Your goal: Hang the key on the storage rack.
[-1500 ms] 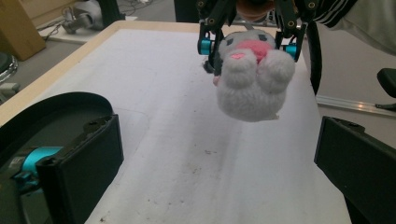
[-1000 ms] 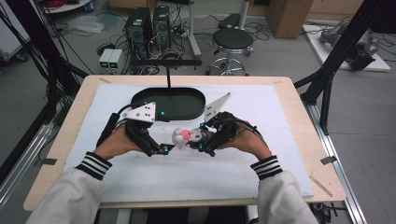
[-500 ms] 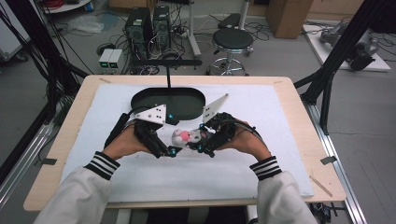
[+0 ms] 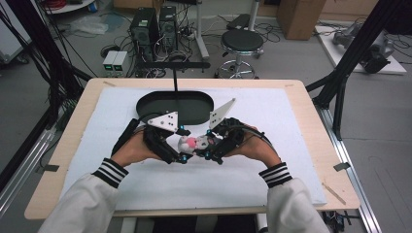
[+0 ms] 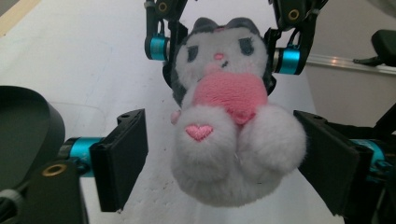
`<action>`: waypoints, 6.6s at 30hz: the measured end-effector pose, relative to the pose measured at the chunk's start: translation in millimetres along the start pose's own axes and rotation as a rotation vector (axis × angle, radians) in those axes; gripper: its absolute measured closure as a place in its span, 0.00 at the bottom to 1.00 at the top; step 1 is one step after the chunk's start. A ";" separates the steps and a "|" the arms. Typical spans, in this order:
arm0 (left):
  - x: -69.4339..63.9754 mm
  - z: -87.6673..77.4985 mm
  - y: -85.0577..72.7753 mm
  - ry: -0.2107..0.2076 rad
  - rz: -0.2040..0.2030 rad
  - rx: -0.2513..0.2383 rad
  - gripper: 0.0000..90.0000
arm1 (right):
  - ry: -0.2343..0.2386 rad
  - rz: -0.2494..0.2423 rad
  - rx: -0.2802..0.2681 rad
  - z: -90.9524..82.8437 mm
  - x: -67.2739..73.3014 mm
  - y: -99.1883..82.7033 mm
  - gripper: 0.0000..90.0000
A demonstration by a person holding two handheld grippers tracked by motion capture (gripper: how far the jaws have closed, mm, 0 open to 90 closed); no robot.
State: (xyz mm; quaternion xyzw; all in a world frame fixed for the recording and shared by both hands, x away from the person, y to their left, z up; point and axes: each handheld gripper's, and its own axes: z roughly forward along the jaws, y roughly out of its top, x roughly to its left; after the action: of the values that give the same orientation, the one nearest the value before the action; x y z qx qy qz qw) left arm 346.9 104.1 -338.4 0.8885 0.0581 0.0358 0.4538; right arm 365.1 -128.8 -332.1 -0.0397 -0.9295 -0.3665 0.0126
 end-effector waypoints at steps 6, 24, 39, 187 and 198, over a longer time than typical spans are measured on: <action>-1.2 -2.9 0.9 -0.010 0.030 -0.011 0.52 | -0.002 -0.003 0.006 1.7 -0.2 0.5 0.46; -8.9 -7.0 3.4 0.040 0.064 -0.024 0.61 | 0.028 -0.058 -0.012 0.0 2.0 -0.4 0.14; -5.8 -32.3 -3.6 0.178 -0.031 -0.123 0.61 | -0.205 0.052 -0.238 -43.0 10.1 -38.8 0.00; 97.3 -115.2 -79.5 0.996 -0.541 -0.207 0.61 | -0.900 0.345 -0.751 -42.0 57.0 -226.4 0.00; 106.3 -103.8 -91.2 0.985 -0.522 -0.158 0.61 | -0.897 0.351 -0.753 -42.4 56.4 -226.9 0.00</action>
State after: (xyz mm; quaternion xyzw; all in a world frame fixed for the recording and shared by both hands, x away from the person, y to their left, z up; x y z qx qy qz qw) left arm 433.7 254.8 -350.4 0.6861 0.4783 0.3371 0.4322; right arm 289.8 -319.3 -452.6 -0.3445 -0.6302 -0.6099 -0.3348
